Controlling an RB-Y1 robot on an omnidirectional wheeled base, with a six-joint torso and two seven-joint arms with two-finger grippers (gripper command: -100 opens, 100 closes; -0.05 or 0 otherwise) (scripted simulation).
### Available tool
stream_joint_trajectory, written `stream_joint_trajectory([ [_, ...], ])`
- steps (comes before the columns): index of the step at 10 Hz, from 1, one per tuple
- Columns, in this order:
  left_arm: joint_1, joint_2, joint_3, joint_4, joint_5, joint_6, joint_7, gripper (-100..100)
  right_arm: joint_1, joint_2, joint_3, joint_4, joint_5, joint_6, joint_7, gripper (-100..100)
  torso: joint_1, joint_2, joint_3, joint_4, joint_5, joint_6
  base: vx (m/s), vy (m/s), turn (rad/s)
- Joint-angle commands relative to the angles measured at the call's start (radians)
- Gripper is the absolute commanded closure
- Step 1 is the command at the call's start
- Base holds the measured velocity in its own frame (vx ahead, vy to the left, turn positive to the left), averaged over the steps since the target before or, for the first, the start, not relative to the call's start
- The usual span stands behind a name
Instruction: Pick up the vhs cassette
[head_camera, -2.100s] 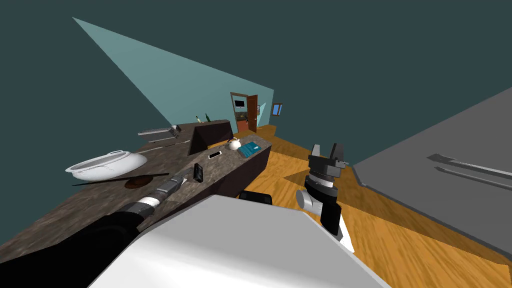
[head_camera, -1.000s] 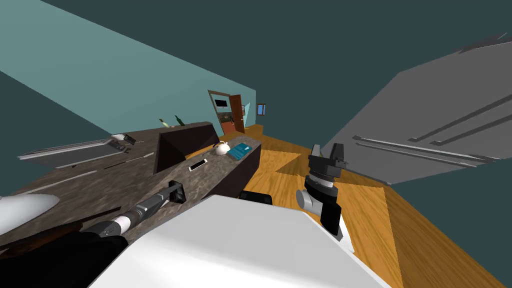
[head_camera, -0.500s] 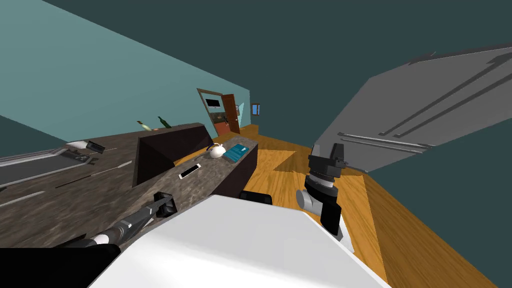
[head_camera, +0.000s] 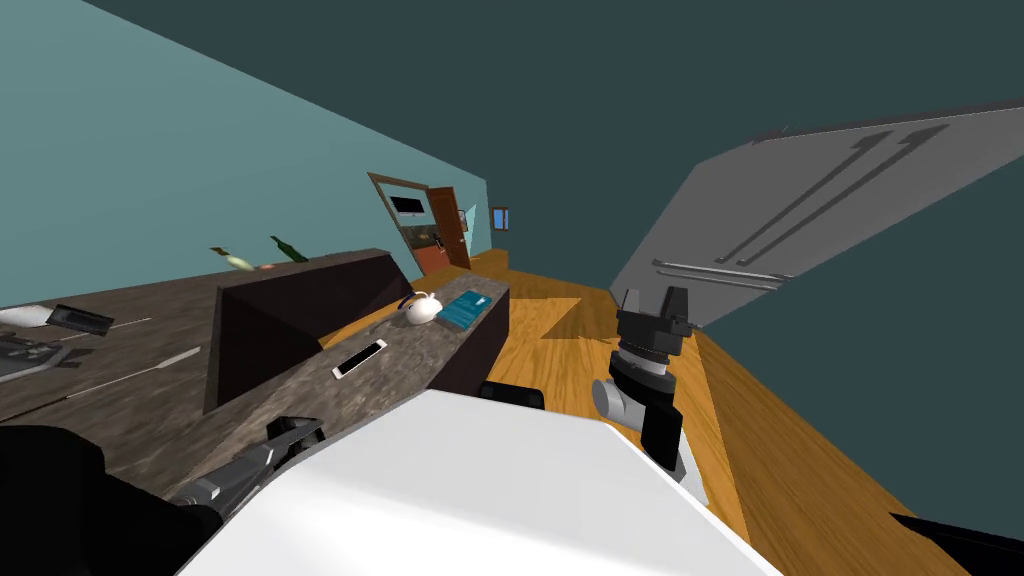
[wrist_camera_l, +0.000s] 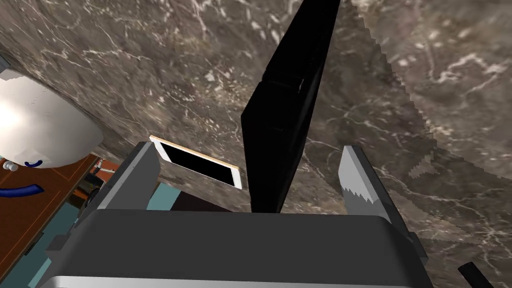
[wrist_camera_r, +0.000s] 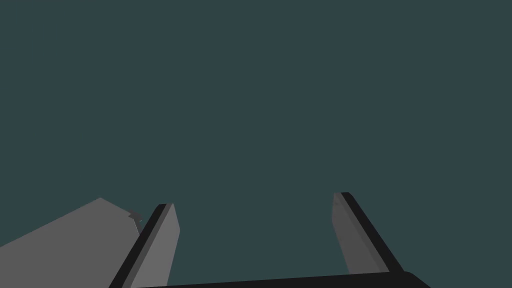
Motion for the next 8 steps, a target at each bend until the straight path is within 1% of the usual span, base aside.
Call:
stream_joint_trajectory([
  [1,0.050,0.011,-0.003,-0.006,0.018,0.043,0.002,-100,0.000,0.000,0.000,0.000,0.000,0.000,0.000,0,0.000,0.000,0.000,0.000,0.000,0.000,0.046,0.049,-0.352],
  [2,0.081,0.023,-0.006,-0.005,0.031,0.059,0.005,-100,0.000,0.000,0.000,0.000,0.000,0.000,0.000,0,0.001,-0.001,0.000,0.000,0.000,0.000,0.046,0.059,-0.347],
  [4,0.150,0.043,-0.012,-0.005,0.052,0.089,0.011,-100,0.000,0.000,0.000,0.000,0.000,0.000,0.000,0,0.002,-0.002,-0.001,0.000,0.001,0.000,0.053,0.069,-0.226],
  [5,0.155,0.043,-0.012,-0.005,0.052,0.089,0.011,-100,0.000,0.000,0.000,0.000,0.000,0.000,0.000,0,0.002,-0.002,-0.001,0.000,0.001,0.000,0.039,0.046,-0.067],
  [8,0.232,0.063,-0.020,-0.007,0.073,0.121,0.019,-100,0.000,0.000,0.000,0.000,0.000,0.000,0.000,0,0.000,-0.001,-0.001,0.000,0.000,0.000,0.035,0.038,-0.166],
])
